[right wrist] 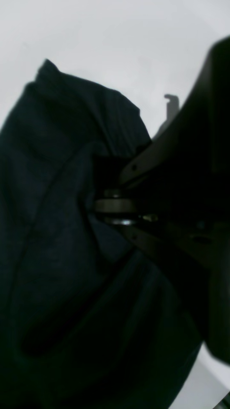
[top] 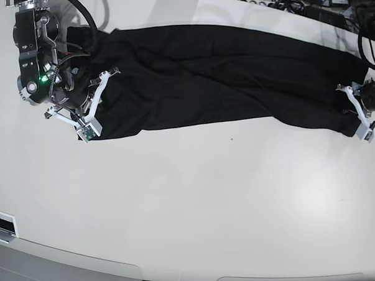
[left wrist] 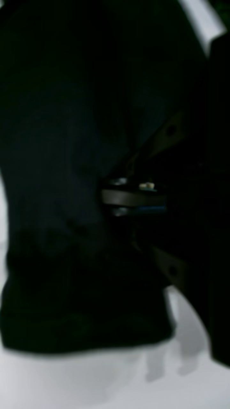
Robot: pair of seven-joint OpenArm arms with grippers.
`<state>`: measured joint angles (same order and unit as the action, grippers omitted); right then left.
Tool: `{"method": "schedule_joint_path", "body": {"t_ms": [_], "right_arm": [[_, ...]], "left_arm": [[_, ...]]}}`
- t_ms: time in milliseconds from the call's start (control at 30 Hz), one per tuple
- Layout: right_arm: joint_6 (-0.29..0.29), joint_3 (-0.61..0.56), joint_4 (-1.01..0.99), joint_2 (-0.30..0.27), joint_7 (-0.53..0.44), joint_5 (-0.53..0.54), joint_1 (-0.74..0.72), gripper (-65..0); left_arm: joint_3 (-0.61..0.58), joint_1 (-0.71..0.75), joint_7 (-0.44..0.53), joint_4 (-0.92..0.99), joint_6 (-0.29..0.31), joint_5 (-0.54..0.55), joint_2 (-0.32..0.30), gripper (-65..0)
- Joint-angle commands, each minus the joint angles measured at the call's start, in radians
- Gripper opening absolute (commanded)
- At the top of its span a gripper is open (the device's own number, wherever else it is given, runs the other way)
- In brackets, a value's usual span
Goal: Layout the t-shirt on the table in an organized manner, then fold the t-shirt properly
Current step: 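Hold the strip end with the right gripper while the left gripper adjusts its end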
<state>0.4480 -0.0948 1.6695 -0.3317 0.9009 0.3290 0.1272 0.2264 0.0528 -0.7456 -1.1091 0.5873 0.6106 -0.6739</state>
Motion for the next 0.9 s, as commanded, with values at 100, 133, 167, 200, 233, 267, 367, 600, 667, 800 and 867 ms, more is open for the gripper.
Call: {"method": "schedule_joint_path", "body": {"t_ms": [100,133,167,200,233,267,367,600,667,800,867], "right_arm": [[0.005,0.006,0.014,-0.009,-0.015,0.007,-0.020,-65.0],[0.005,0.006,0.014,-0.009,-0.015,0.010,-0.021,-65.0],[0.005,0.006,0.014,-0.009,-0.015,0.011,-0.022,-65.0],[0.005,0.006,0.014,-0.009,-0.015,0.011,-0.023,-65.0],[0.005,0.006,0.014,-0.009,-0.015,0.011,-0.026,-65.0],[0.005,0.006,0.014,-0.009,-0.015,0.010,-0.027,-65.0],[0.005,0.006,0.014,-0.009,-0.015,0.010,-0.028,-65.0],[0.005,0.006,0.014,-0.009,-0.014,0.011,-0.027,-65.0],[0.005,0.006,0.014,-0.009,-0.008,0.011,-0.027,-65.0],[0.005,0.006,0.014,-0.009,-0.001,0.011,-0.027,-65.0],[0.005,0.006,0.014,-0.009,0.000,0.011,-0.027,-65.0]], "left_arm": [[0.047,-0.019,-0.154,-0.081,0.004,0.166,-0.081,-65.0],[0.062,-0.020,-0.203,-0.093,0.005,0.202,-0.094,-65.0],[0.078,-0.020,-0.244,-0.106,0.008,0.241,-0.107,-65.0],[0.094,-0.020,-0.281,-0.117,0.017,0.278,-0.121,-65.0],[0.114,-0.020,-0.319,-0.124,0.031,0.314,-0.135,-65.0],[0.137,-0.020,-0.352,-0.131,0.040,0.346,-0.148,-65.0],[0.234,-0.014,-0.377,-0.132,0.044,0.386,-0.175,-65.0],[0.386,0.024,-0.343,-0.009,0.005,0.375,-0.175,-65.0],[0.385,0.044,-0.298,0.048,0.035,0.337,-0.172,-65.0],[0.385,0.055,-0.275,0.154,0.042,0.348,-0.171,-26.3],[0.385,0.055,-0.277,0.191,0.050,0.361,-0.171,-19.9]]}}
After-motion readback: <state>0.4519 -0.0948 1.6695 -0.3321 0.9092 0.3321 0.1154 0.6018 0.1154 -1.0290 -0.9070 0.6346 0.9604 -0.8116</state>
